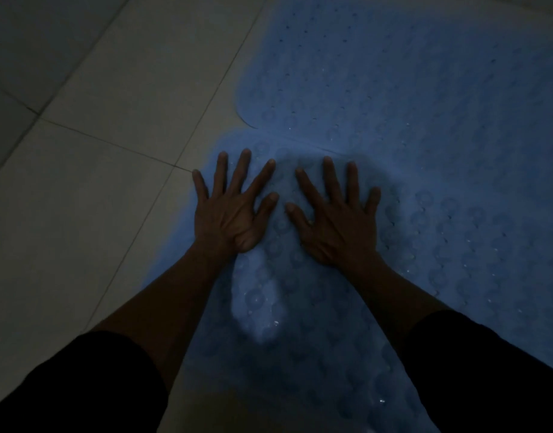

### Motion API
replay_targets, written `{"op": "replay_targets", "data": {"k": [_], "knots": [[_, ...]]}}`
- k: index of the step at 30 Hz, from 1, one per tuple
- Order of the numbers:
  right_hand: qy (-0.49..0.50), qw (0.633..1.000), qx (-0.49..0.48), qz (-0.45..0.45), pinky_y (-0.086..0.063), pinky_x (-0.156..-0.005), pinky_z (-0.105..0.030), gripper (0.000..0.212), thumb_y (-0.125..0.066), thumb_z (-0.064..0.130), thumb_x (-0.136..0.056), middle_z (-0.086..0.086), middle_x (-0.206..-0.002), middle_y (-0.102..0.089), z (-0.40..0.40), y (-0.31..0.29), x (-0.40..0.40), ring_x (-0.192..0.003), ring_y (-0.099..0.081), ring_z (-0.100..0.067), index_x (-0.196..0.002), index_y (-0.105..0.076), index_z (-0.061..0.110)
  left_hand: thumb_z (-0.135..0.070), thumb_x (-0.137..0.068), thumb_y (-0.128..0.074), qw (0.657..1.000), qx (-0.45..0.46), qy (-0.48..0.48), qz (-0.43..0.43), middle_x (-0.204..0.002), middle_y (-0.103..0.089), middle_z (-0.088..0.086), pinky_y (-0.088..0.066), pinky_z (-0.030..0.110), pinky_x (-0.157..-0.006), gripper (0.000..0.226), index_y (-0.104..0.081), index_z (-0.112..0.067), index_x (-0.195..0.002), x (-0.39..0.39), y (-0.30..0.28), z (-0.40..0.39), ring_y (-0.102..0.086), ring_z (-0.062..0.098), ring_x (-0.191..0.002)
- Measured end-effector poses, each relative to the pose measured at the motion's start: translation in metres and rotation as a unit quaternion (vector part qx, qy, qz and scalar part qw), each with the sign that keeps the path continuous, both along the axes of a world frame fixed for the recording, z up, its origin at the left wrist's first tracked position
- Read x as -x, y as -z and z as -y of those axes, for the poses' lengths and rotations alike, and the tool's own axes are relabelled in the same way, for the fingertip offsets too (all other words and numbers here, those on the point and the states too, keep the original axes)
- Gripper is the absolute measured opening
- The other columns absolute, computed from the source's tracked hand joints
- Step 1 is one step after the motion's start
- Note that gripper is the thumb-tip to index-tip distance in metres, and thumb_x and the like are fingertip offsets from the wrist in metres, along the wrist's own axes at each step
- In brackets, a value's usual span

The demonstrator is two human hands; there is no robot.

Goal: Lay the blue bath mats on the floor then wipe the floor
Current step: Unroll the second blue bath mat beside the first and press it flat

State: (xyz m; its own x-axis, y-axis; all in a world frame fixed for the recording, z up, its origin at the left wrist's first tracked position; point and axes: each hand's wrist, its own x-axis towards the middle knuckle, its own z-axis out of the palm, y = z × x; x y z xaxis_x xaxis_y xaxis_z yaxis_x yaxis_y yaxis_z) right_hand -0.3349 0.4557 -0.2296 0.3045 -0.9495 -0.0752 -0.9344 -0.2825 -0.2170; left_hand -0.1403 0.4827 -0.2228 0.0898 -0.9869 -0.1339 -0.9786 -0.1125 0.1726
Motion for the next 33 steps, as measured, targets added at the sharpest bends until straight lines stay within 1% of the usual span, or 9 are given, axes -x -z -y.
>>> {"op": "replay_targets", "data": {"k": [6,10,14,19,22,25,29,31,33], "knots": [[0.002,1.0,0.012,-0.007,-0.005,-0.115,-0.069,0.064,-0.022,0.071,-0.095,0.006,-0.167,0.003,-0.001,0.001,0.0,-0.153,0.007,-0.031,-0.153,-0.004,0.052,-0.065,-0.101,-0.015,1.0,0.007,-0.001,0.006,-0.168,0.008,-0.009,0.004,0.067,-0.118,0.058,0.006,-0.052,-0.154,0.0,0.001,0.001,0.015,0.028,-0.154],[0.01,0.999,0.043,-0.003,-0.008,-0.115,-0.067,0.061,-0.026,0.069,-0.096,0.003,-0.167,-0.009,-0.002,0.003,-0.003,-0.153,-0.002,-0.032,-0.153,-0.017,0.049,-0.064,-0.101,-0.018,1.0,0.014,0.001,0.026,-0.168,0.005,-0.009,0.0,0.07,-0.117,0.057,-0.002,-0.052,-0.154,0.001,0.004,0.0,0.011,0.03,-0.154],[0.008,0.999,0.052,0.001,-0.007,-0.114,-0.068,0.06,-0.027,0.067,-0.096,0.001,-0.166,-0.012,-0.001,0.003,-0.002,-0.153,-0.004,-0.033,-0.152,-0.021,0.048,-0.062,-0.102,-0.02,0.999,0.013,0.003,0.036,-0.169,0.001,-0.007,-0.003,0.071,-0.116,0.055,-0.008,-0.051,-0.155,0.002,0.003,0.001,0.008,0.031,-0.155],[0.009,0.998,0.055,0.012,-0.009,-0.113,-0.07,0.058,-0.033,0.065,-0.097,-0.001,-0.166,-0.016,-0.001,0.003,-0.003,-0.153,-0.008,-0.035,-0.151,-0.028,0.046,-0.06,-0.103,-0.017,1.0,-0.005,0.001,0.028,-0.169,0.004,-0.007,-0.002,0.072,-0.115,0.053,-0.005,-0.053,-0.154,0.002,0.001,0.002,0.012,0.031,-0.154],[0.002,0.999,0.043,0.01,-0.007,-0.113,-0.07,0.059,-0.031,0.066,-0.096,0.0,-0.166,-0.012,0.0,0.003,-0.002,-0.153,-0.005,-0.034,-0.152,-0.025,0.047,-0.059,-0.103,-0.014,0.999,-0.008,0.006,0.032,-0.169,0.004,-0.005,-0.001,0.073,-0.115,0.052,-0.004,-0.053,-0.154,0.003,0.0,0.002,0.013,0.032,-0.154],[0.003,1.0,0.02,0.006,-0.005,-0.114,-0.07,0.06,-0.028,0.067,-0.096,0.001,-0.167,-0.009,0.0,0.003,-0.002,-0.153,-0.002,-0.033,-0.152,-0.02,0.049,-0.06,-0.103,-0.009,0.999,-0.021,-0.002,0.036,-0.168,0.008,-0.005,0.005,0.071,-0.116,0.052,0.002,-0.054,-0.153,0.006,-0.002,0.002,0.016,0.031,-0.153],[-0.015,0.999,-0.04,0.01,-0.001,-0.115,-0.069,0.061,-0.025,0.065,-0.097,0.004,-0.167,0.002,0.005,-0.005,0.003,-0.153,0.008,-0.031,-0.154,-0.01,0.049,-0.059,-0.102,-0.002,0.997,-0.045,-0.021,0.062,-0.168,0.008,-0.001,0.012,0.07,-0.114,0.053,0.008,-0.052,-0.153,0.018,-0.011,-0.002,0.016,0.032,-0.153],[-0.047,0.995,-0.083,0.011,-0.002,-0.116,-0.067,0.062,-0.026,0.061,-0.098,0.004,-0.167,0.006,0.007,-0.017,0.014,-0.153,0.012,-0.029,-0.155,-0.008,0.046,-0.058,-0.101,-0.001,0.994,-0.064,-0.05,0.076,-0.168,0.007,0.002,0.01,0.072,-0.114,0.055,0.008,-0.047,-0.155,0.031,-0.018,-0.003,0.015,0.034,-0.153],[-0.05,0.994,-0.098,0.016,-0.005,-0.118,-0.064,0.062,-0.026,0.059,-0.099,0.003,-0.167,0.004,-0.002,-0.025,0.033,-0.153,0.01,-0.026,-0.156,-0.007,0.043,-0.055,-0.102,-0.006,0.995,-0.052,-0.058,0.061,-0.169,0.006,0.004,0.007,0.072,-0.115,0.057,0.005,-0.042,-0.157,0.052,-0.022,-0.006,0.013,0.036,-0.153]]}}
